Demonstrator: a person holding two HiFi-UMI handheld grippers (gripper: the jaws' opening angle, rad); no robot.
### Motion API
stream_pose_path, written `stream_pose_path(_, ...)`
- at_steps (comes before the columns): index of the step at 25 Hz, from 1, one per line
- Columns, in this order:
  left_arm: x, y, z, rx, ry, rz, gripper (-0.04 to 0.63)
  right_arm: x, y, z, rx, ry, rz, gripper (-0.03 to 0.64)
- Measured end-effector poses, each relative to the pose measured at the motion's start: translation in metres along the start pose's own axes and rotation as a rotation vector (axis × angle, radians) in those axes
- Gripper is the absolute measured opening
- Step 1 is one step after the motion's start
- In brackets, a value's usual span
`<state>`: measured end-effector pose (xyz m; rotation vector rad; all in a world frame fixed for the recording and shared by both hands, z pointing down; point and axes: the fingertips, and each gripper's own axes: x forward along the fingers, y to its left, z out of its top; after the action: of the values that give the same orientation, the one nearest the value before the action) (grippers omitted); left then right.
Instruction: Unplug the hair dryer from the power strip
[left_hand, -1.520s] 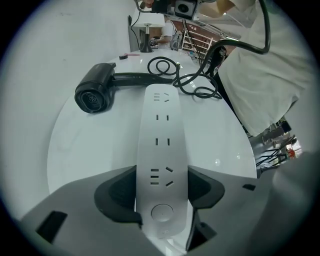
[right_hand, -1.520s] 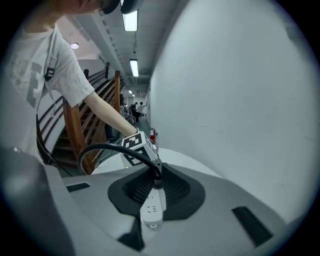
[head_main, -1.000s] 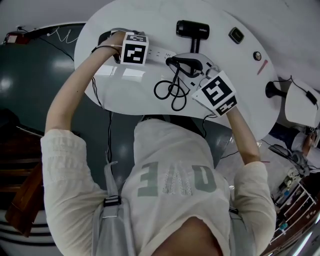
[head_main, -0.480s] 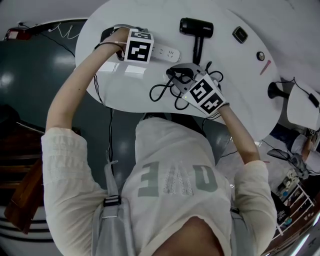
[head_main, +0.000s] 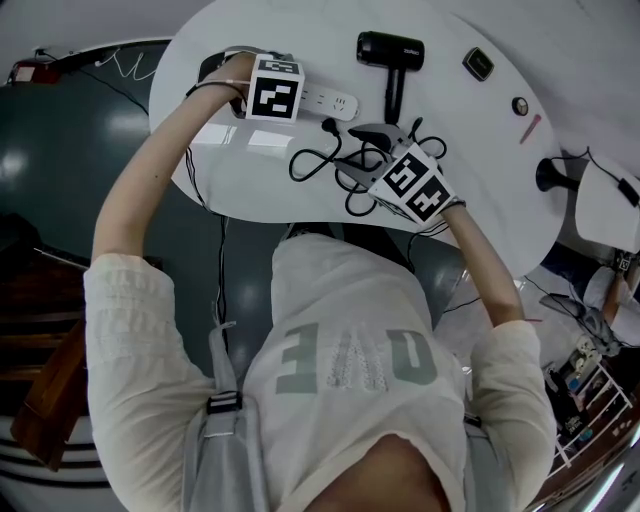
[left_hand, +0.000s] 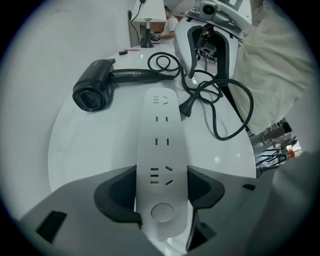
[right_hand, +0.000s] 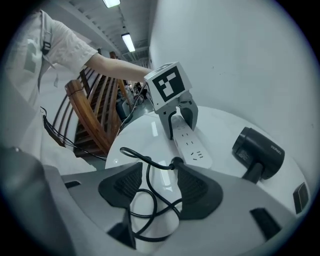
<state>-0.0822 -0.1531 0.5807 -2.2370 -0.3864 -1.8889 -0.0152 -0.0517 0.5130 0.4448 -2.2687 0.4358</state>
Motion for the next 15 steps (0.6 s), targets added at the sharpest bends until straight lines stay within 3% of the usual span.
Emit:
stream_pose_path(5, -0.001, 0.000, 0.000, 0.002, -0.006, -0.002, 0.270, -0.009, 0.002, 0.003, -0.001, -0.013, 0.003, 0.219)
stream_pose_path(10, -0.002, 0.000, -0.001, 0.001, 0.000, 0.005, 0.268, -0.023, -0.003, 0.015, 0.107, -0.088, 0.037, 0.235)
stream_pose_path(15, -0.004, 0.005, -0.004, -0.093, -0.022, 0.041, 0.289, -0.032, -0.007, 0.024, 0.084, -0.109, 0.019, 0.235)
